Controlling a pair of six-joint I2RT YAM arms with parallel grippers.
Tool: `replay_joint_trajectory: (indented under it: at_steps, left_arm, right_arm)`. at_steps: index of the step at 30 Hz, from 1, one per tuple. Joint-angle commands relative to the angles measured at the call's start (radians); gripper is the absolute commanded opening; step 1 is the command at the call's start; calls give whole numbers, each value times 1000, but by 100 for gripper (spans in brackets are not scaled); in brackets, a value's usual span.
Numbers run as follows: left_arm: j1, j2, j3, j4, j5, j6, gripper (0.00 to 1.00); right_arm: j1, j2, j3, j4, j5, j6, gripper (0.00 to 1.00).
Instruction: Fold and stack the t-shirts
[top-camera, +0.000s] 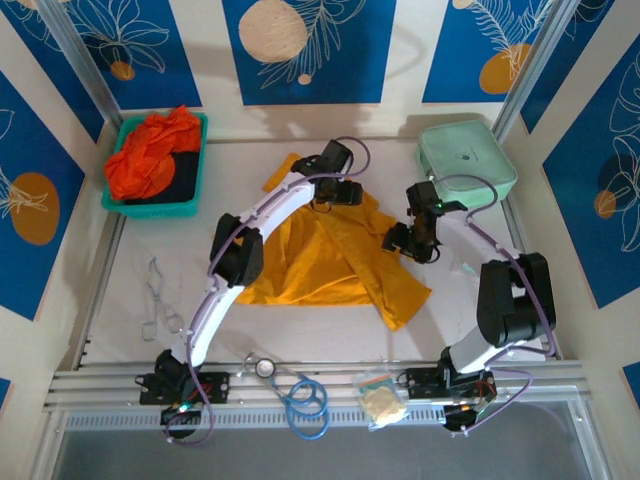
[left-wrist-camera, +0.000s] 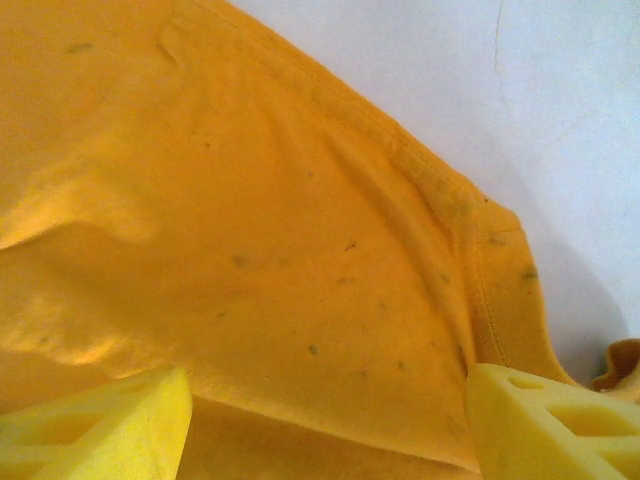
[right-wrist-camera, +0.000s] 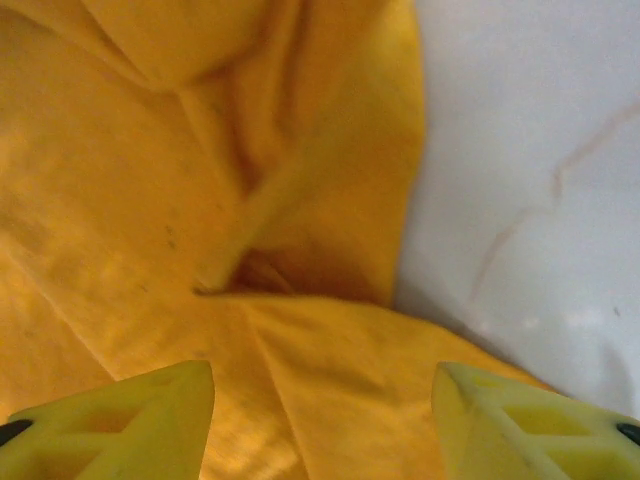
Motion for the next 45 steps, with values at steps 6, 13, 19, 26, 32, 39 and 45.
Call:
replay_joint_trajectory:
  at_steps: [6,13,19,26,32,39,45]
  left_arm:
    - [16,55,19,17,-130,17,72]
    - [49,66,-16,-5,-173,33,71]
    - [70,64,-63,4,-161,35,70]
    - [73,68,-75,17,-131,30,70]
    - [70,59,-79,45,-69,30,72]
    - [36,-85,-91,51,-11,116,90]
    - [31,-396,-290,20,-158,164,100]
  right_arm:
    - [-5,203,165,1,20,68,53]
    - [-27,325,277,-46,114,59,17]
    - [-94,256,182,-34,183,62,0]
    - [-156,-34,-59,-24,180,111,0]
    - [-158,-176,-176,-73,213,140,0]
    - [-154,-142,-51,-134,232,33,46]
    - [-47,-22,245,-134,80,-154,49]
